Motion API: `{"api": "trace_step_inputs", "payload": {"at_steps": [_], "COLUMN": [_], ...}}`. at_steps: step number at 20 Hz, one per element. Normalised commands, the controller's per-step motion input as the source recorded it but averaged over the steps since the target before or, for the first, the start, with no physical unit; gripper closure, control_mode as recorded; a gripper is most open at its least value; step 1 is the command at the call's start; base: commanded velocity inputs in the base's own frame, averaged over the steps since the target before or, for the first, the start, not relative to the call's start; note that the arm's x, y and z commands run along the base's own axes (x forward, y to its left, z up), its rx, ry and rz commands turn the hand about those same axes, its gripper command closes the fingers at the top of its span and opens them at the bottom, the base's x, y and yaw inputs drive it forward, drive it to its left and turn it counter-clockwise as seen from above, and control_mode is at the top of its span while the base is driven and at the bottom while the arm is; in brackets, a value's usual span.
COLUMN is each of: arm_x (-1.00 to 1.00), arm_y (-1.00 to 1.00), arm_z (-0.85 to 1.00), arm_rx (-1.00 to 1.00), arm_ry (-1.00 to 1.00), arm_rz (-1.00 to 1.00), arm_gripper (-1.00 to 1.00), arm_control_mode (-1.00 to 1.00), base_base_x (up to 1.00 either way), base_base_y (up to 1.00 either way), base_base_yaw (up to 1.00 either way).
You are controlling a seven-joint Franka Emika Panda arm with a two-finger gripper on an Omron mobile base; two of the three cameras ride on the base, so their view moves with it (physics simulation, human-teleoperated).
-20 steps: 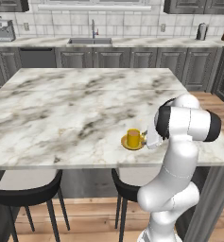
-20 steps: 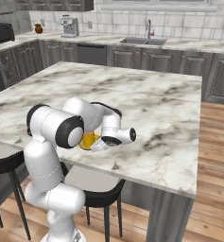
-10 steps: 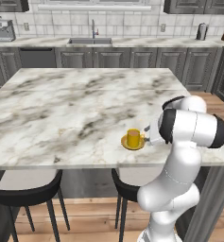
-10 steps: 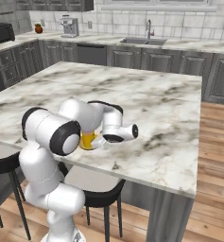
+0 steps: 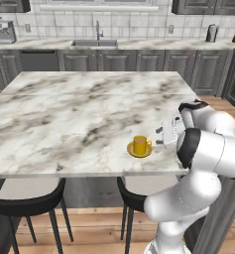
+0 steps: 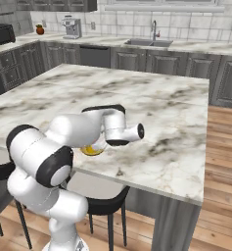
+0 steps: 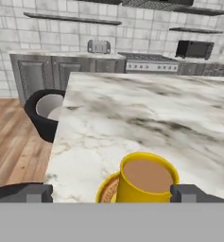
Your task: Pick the cup of tea, navigate to the dining table, and place it on the saucer.
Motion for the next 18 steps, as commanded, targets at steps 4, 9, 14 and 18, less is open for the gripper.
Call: {"api": "trace_step_inputs", "payload": {"at_steps": [4, 9, 14, 18], "arm_x": [-0.5, -0.51, -0.54, -0.6], "arm_y": [0.16, 0.12, 0.16, 0.16], "arm_z": [0.63, 0.64, 0.66, 0.65], "arm_rx": [0.0, 0.0, 0.0, 0.0], "arm_ry": [0.01, 0.03, 0.02, 0.0], "arm_rz": [-0.06, -0.07, -0.1, -0.12], "arm_gripper": [-1.0, -1.0, -1.0, -1.0], "arm_control_mode": [-1.0, -1.0, -1.0, -1.0], "base_base_x": [0.0, 0.0, 0.0, 0.0], "base_base_y": [0.0, 0.0, 0.0, 0.0], "base_base_yaw": [0.0, 0.0, 0.0, 0.0]}}
